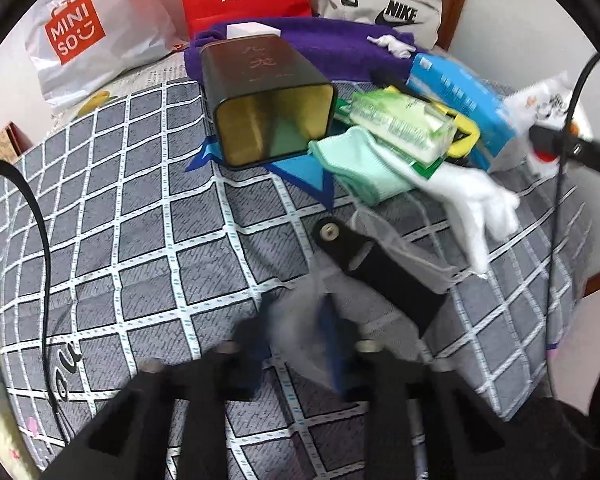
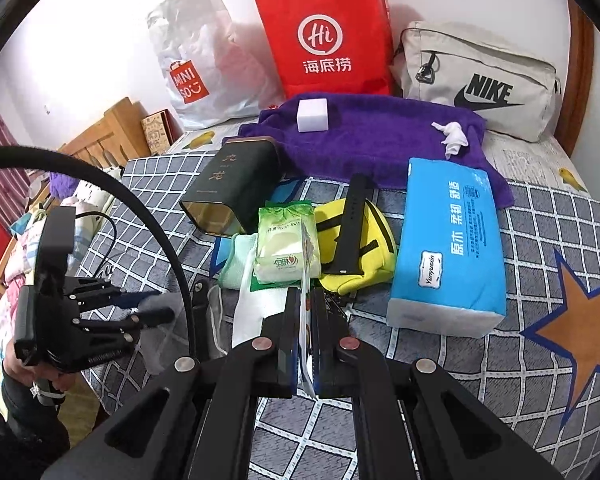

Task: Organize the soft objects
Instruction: 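Grasp the clear mesh bag with the left tool while the right tool holds the packet, then carry the snack packet onto the purple towel and open the right tool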

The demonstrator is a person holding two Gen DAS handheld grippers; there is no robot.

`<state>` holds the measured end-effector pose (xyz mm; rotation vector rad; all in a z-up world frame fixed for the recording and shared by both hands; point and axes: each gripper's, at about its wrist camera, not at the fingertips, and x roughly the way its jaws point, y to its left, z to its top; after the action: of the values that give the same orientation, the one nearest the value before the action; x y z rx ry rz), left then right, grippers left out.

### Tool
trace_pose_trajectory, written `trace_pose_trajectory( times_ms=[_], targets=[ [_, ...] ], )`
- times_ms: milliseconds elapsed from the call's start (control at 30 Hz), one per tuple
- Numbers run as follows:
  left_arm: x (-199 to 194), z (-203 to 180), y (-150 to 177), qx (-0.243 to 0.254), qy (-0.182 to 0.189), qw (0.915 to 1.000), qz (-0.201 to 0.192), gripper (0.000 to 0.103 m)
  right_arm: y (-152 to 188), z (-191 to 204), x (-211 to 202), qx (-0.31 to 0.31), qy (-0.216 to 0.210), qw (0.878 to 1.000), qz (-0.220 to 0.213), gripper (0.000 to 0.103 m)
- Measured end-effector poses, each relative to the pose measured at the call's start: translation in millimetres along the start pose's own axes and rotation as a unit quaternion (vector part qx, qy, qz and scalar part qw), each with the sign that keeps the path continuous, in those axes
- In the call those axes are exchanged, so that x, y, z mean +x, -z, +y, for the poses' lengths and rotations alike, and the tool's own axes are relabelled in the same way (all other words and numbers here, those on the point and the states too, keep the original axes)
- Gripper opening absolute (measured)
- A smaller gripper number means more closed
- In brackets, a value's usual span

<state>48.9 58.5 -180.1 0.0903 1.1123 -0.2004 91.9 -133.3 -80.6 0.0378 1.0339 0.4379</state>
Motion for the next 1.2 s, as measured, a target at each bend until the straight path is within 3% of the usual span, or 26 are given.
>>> trace_pose_trajectory(
  times_ms=[133,433,633,933,1200],
  targets=[
    [-5.7,4.3,-4.5,-0.007,0.035,0.9993,-0.003,0.009,0.6,-1.9,-0.3,0.004,0.0,1.0,0.0,0.005],
    [-24.8,9.1,-12.3,-0.02,0.052,0.9981,-0.025,0.007,0.2,-6.2,-4.0,0.011,0.002,1.0,-0.004,0.005],
    [-54.5,17.9,-24.8,-0.03,0.068,0.9952,-0.064,0.007,-4.5,-1.9,-11.5,0.002,0.0,1.0,-0.017,0.005],
    [-89.6,19.1,-68.6,-0.023,0.068,0.9908,-0.115,0.007,-18.7,-7.9,-21.2,0.001,0.008,1.0,-0.03,0.005],
    [-94.9,22.4,-105.5,-0.027,0.055,0.9884,-0.139,0.007,-41.5,-16.4,-29.4,-0.011,0.029,0.999,-0.04,0.005]
  ],
)
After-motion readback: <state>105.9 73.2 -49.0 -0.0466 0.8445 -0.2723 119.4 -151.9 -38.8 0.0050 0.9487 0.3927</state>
